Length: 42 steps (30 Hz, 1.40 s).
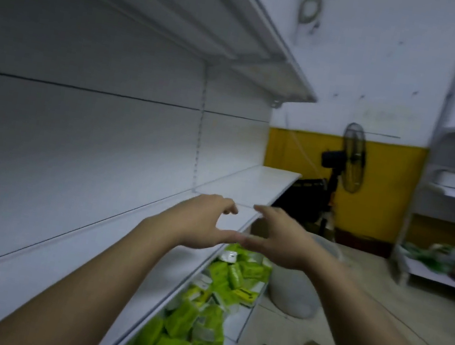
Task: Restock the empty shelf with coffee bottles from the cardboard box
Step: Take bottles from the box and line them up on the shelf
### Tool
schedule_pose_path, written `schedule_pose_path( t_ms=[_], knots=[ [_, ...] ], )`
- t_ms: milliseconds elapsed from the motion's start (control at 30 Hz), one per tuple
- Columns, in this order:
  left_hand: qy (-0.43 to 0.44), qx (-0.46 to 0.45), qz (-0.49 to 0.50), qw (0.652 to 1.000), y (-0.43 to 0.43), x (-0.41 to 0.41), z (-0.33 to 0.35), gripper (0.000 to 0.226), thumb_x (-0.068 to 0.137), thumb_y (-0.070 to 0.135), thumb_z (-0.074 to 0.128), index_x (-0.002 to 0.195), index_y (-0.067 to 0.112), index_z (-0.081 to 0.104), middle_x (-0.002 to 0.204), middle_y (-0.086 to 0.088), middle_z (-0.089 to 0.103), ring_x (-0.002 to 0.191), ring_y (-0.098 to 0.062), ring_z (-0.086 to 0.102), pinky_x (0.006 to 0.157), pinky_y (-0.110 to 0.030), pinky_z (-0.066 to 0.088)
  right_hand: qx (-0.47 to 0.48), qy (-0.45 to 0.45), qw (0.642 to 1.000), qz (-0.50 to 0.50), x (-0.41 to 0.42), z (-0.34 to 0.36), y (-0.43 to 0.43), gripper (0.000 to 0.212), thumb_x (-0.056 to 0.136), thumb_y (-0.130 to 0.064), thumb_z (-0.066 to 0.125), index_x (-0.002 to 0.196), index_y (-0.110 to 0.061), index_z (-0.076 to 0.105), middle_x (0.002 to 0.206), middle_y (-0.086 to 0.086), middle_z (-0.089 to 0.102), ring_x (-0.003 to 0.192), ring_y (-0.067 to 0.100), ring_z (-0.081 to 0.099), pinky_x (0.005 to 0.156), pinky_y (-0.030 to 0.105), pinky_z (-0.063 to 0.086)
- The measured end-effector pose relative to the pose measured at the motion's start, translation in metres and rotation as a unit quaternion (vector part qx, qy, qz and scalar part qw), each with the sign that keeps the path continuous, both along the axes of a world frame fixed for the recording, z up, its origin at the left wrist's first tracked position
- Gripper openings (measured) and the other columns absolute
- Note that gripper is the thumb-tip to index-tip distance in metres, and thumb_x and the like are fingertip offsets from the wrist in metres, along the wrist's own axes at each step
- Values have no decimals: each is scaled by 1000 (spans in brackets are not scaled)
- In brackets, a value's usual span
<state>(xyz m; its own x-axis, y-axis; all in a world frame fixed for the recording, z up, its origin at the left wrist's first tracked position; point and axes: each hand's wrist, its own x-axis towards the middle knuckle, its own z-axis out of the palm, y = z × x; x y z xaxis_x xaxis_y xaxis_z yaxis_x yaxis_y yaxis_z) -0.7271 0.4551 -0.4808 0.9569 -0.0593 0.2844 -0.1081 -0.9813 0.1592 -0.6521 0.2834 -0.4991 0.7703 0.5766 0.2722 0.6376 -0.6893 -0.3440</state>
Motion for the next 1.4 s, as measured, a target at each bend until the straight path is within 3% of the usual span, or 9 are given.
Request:
schedule_pose_path(
  t_ms=[167,333,533,700,1033,1167,1400],
  knots=[
    [29,-27,-60,997,-50,52,-28,56,84,51,63,128,18,55,132,-4,57,119,-19,53,98,-35,44,-44,49,995,-77,21,-21,-61,84,86,-47,67,152,-15,26,156,10,30,140,25,35,108,32,33],
    [49,-55,-109,991,-90,83,-60,59,83,49,66,132,20,52,133,-1,56,120,-18,53,99,-35,44,-69,76,982,-157,20,-45,-107,87,84,-50,67,153,-17,25,158,5,29,142,24,32,111,38,33],
    [96,-39,-179,978,-145,93,-97,60,85,49,63,137,22,47,138,0,53,121,-19,52,98,-37,45,-32,121,961,-245,-4,-84,-154,74,86,-41,69,147,-18,35,150,7,41,133,24,43,102,35,39],
    [129,-16,-216,968,-186,90,-138,59,86,48,62,137,22,46,138,-1,51,122,-20,51,99,-37,45,-23,154,934,-322,-23,-129,-197,82,84,-47,69,150,-19,30,154,7,36,137,25,39,107,37,36],
    [239,-15,-213,947,-223,101,-222,54,83,46,67,128,19,54,127,-4,61,110,-20,58,93,-38,49,8,259,911,-321,-18,-214,-230,74,88,-39,67,149,-15,33,148,10,44,132,27,46,102,36,41],
    [268,-11,-193,944,-226,121,-249,58,83,47,67,132,19,51,130,-5,58,112,-21,56,88,-33,48,26,297,897,-326,5,-242,-235,65,86,-38,69,141,-14,43,136,10,55,120,25,55,93,33,47],
    [375,-11,-156,914,-219,175,-330,59,85,42,67,136,20,49,130,-6,57,108,-20,56,80,-28,43,34,374,862,-341,60,-314,-227,62,88,-35,67,141,-13,44,136,9,54,119,23,55,89,29,44]
  ],
)
